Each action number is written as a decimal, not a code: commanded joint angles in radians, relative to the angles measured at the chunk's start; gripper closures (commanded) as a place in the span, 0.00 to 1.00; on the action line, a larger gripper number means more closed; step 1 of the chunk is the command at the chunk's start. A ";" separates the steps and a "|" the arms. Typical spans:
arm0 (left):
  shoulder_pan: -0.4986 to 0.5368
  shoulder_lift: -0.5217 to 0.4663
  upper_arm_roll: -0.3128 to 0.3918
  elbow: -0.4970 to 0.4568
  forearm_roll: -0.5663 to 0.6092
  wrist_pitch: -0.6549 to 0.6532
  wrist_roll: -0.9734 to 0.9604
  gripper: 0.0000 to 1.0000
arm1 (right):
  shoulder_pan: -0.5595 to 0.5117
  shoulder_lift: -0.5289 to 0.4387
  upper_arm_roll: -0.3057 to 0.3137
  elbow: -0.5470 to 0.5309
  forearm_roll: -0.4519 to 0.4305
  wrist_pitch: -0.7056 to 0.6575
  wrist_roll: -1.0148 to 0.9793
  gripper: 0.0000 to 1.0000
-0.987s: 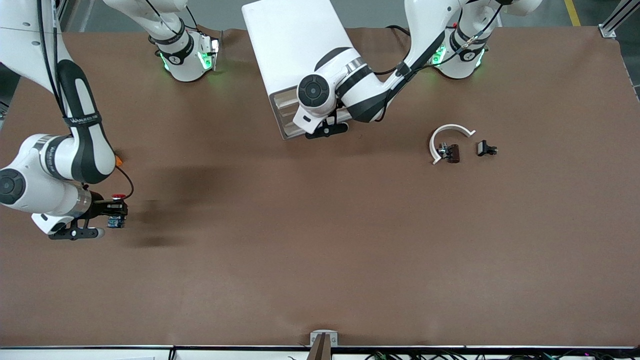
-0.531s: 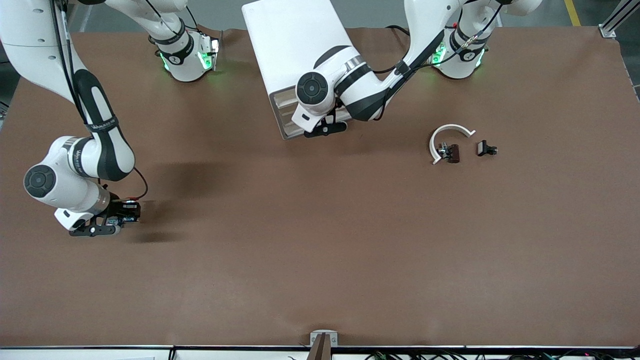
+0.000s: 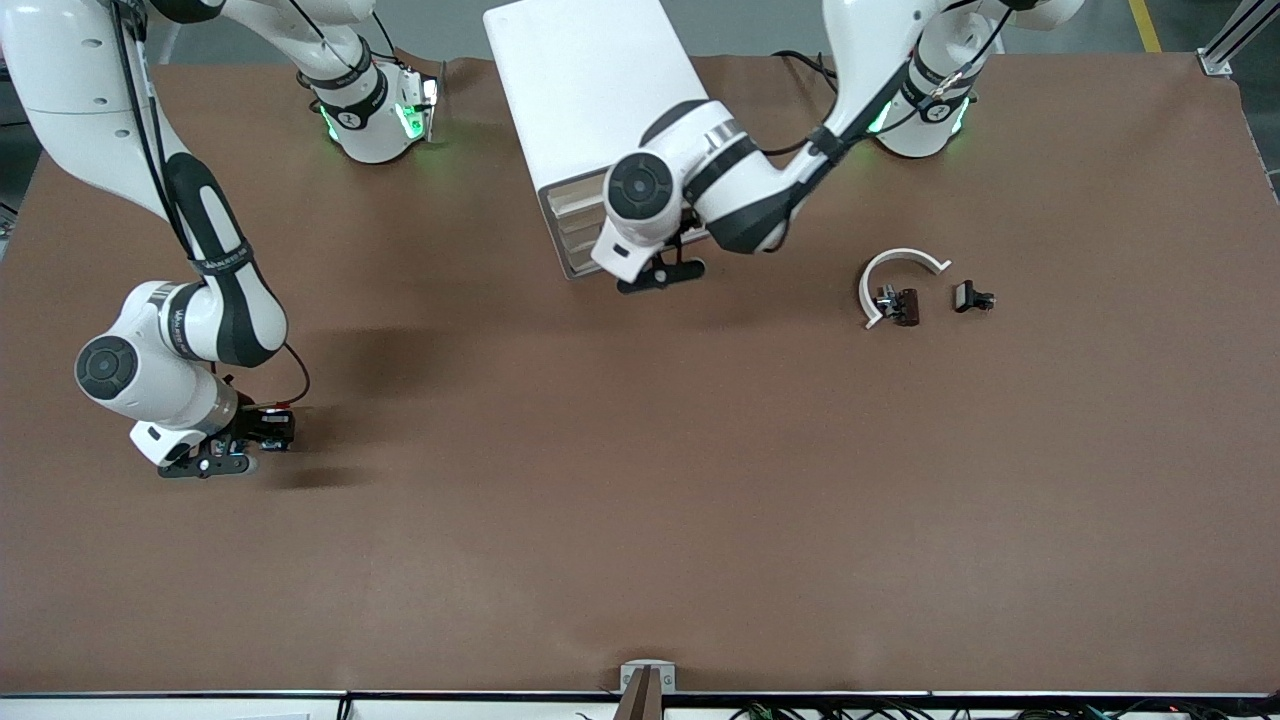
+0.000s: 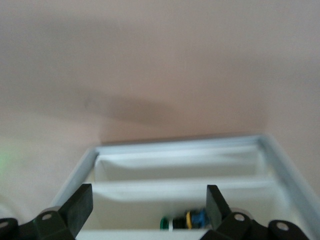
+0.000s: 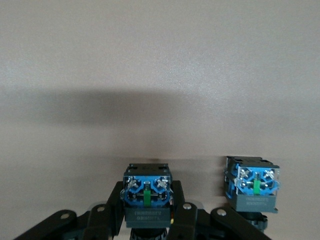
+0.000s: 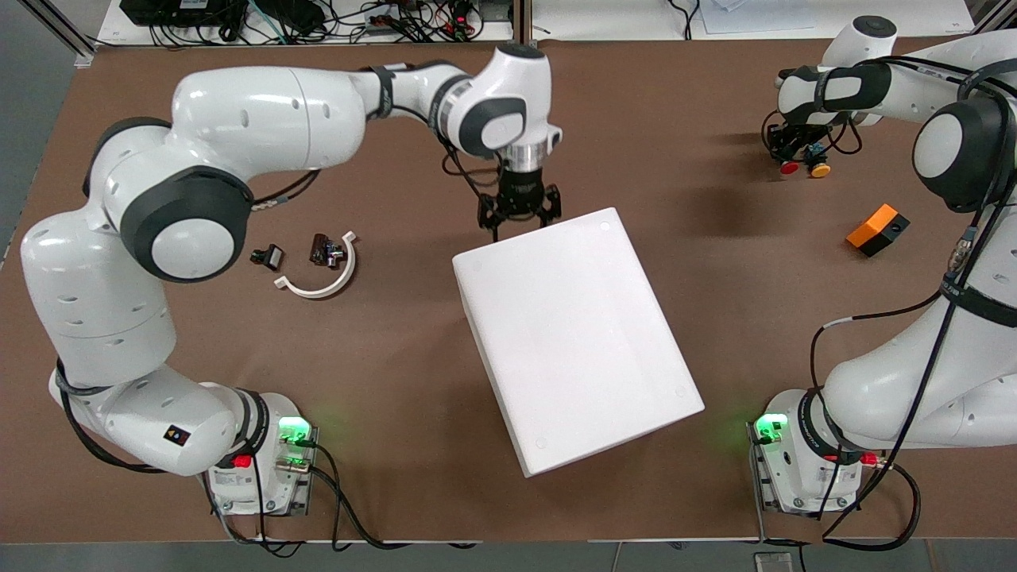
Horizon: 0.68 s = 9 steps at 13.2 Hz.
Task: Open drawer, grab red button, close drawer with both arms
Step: 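Lower the button beside the orange button while the left gripper shuts the drawer, then open the right gripper to release the button while the left gripper withdraws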
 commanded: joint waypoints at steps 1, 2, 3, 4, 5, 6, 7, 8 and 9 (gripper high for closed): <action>0.126 -0.020 -0.001 0.057 0.061 -0.013 0.014 0.00 | 0.003 0.015 -0.001 -0.001 -0.005 0.023 0.009 1.00; 0.184 -0.024 -0.001 0.073 0.099 -0.013 0.014 0.00 | 0.002 0.019 -0.001 -0.001 -0.007 0.023 0.008 0.99; 0.238 -0.036 -0.001 0.093 0.128 -0.013 0.013 0.00 | 0.002 0.019 -0.001 0.001 -0.007 0.023 0.006 0.98; 0.284 -0.049 -0.001 0.103 0.150 -0.013 0.022 0.00 | 0.002 0.019 -0.001 0.001 -0.008 0.022 0.006 0.89; 0.336 -0.075 -0.001 0.106 0.176 -0.013 0.046 0.00 | 0.002 0.019 -0.001 0.002 -0.008 0.022 0.003 0.73; 0.382 -0.099 -0.001 0.106 0.197 -0.015 0.080 0.00 | 0.000 0.019 -0.001 0.002 -0.008 0.019 0.000 0.38; 0.430 -0.128 -0.001 0.107 0.226 -0.015 0.134 0.00 | -0.003 0.019 -0.001 0.002 -0.012 0.017 -0.003 0.00; 0.470 -0.153 -0.001 0.107 0.253 -0.015 0.190 0.00 | -0.001 0.019 -0.001 0.004 -0.013 0.011 -0.003 0.00; 0.517 -0.180 -0.002 0.107 0.256 -0.035 0.265 0.00 | -0.001 0.018 -0.001 0.007 -0.013 0.010 -0.003 0.00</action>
